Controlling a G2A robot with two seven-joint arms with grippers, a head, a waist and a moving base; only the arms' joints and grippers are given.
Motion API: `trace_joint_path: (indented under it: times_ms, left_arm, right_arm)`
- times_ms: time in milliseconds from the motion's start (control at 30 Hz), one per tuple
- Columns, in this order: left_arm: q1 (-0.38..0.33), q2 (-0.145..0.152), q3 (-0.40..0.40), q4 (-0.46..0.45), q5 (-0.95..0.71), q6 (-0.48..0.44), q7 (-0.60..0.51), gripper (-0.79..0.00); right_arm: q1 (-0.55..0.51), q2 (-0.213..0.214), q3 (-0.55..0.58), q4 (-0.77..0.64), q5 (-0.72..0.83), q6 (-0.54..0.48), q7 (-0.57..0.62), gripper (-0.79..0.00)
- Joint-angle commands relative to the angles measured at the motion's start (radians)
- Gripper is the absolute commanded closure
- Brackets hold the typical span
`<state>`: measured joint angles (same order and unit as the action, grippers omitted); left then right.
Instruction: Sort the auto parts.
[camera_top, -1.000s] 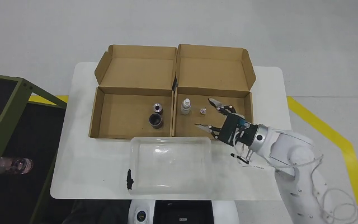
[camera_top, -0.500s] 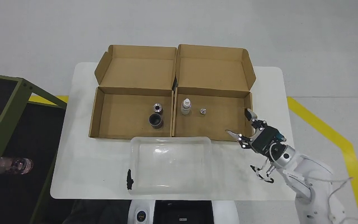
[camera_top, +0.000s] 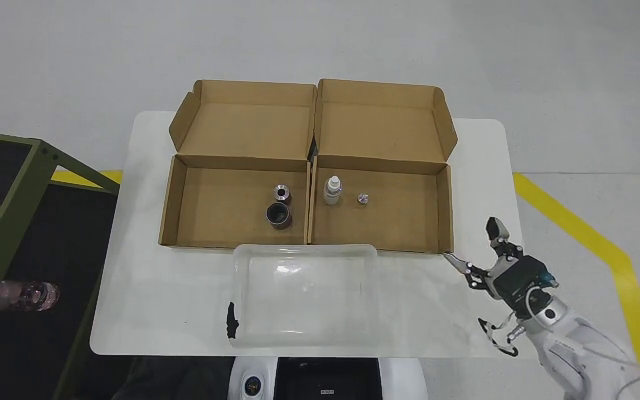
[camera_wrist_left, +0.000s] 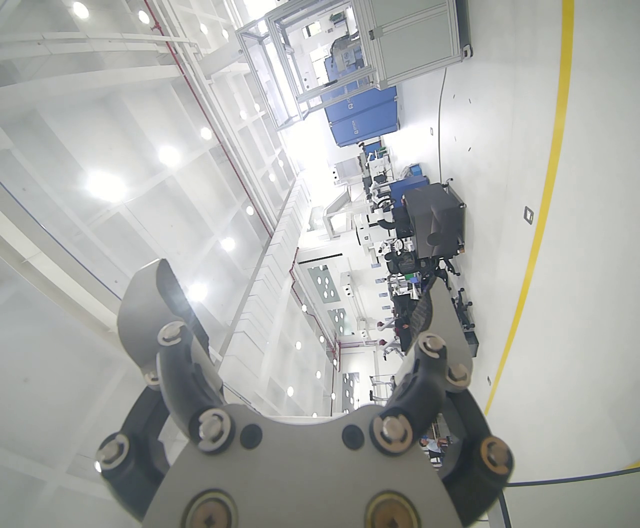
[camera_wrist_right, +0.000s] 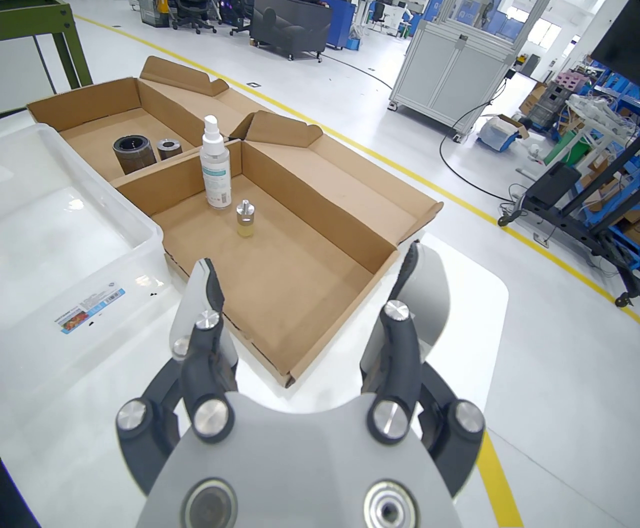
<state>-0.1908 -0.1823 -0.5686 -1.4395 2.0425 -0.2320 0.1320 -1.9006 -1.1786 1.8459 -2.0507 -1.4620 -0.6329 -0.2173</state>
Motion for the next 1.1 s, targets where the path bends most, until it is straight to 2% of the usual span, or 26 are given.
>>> trace_joint_path:
  times_ms: [0,1067]
  left_arm:
    - [0.0,0.0,0.0,0.0,0.0,0.0,0.0,-0.785]
    - [0.0,0.0,0.0,0.0,0.0,0.0,0.0,-0.785]
  right_arm:
    - [-0.013,0.0,0.009,0.003,0.0,0.005,-0.013,-0.773]
    - [-0.031,0.005,0.03,0.019,0.01,0.006,-0.039,-0.785]
